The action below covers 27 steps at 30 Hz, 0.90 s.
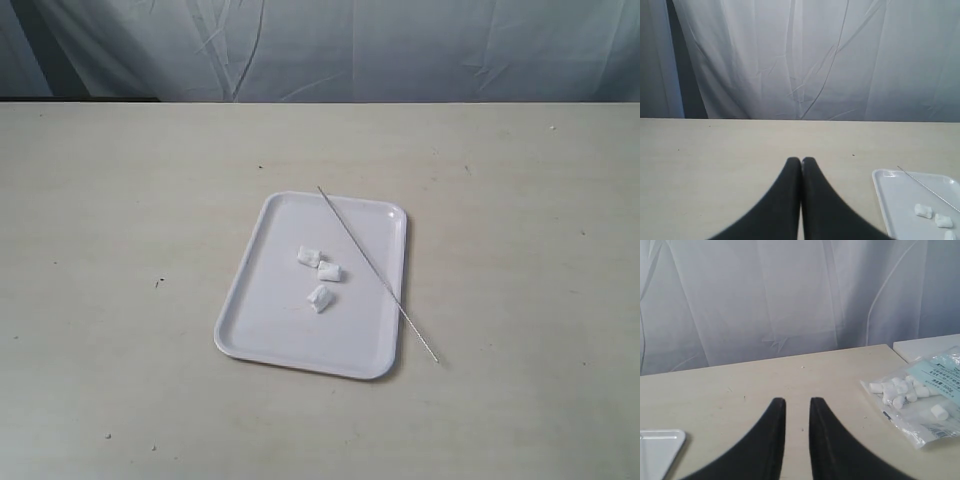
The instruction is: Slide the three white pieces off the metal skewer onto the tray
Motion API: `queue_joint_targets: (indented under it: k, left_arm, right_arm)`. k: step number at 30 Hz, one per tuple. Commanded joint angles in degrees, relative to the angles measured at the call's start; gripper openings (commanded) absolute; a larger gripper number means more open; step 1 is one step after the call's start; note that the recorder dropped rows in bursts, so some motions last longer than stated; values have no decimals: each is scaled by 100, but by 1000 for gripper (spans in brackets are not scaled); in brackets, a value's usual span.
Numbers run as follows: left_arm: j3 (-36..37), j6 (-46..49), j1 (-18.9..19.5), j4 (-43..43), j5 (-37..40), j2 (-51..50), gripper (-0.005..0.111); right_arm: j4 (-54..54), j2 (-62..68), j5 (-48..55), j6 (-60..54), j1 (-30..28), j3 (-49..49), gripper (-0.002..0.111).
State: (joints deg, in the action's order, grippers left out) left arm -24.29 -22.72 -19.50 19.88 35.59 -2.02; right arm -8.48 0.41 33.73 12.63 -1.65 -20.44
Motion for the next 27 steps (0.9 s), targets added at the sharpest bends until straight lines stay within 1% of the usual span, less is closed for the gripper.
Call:
queue_joint_targets:
  k: [1,11,14,17,18,21,24,27]
  left_arm:
    - [30,3,-4,14,-83,27,0]
    - [30,3,-4,29,-84,27,0]
    - [30,3,-4,231,-3,27,0]
    - [72,3,-4,-34,183,27,0]
    - [142,68,33,-163,91,27,0]
    - [474,351,370,-438,-337,27,0]
    - [847,429,916,-1015,-561,35,0]
    - [1227,847,1505,-1712,-624,39,0]
  right_arm:
    - [8,-41,-12,1,-32,7,17]
    - [6,-41,-22,1,-32,7,17]
    - [6,-41,-12,1,-32,7,17]
    - [6,-41,-12,1,-32,7,17]
    - [6,-41,-12,1,-32,7,17]
    - [6,-41,-12,1,-32,7,17]
    - [151,-41,-53,1,-32,26,17]
    - [278,-41,-165,1,-32,146,17]
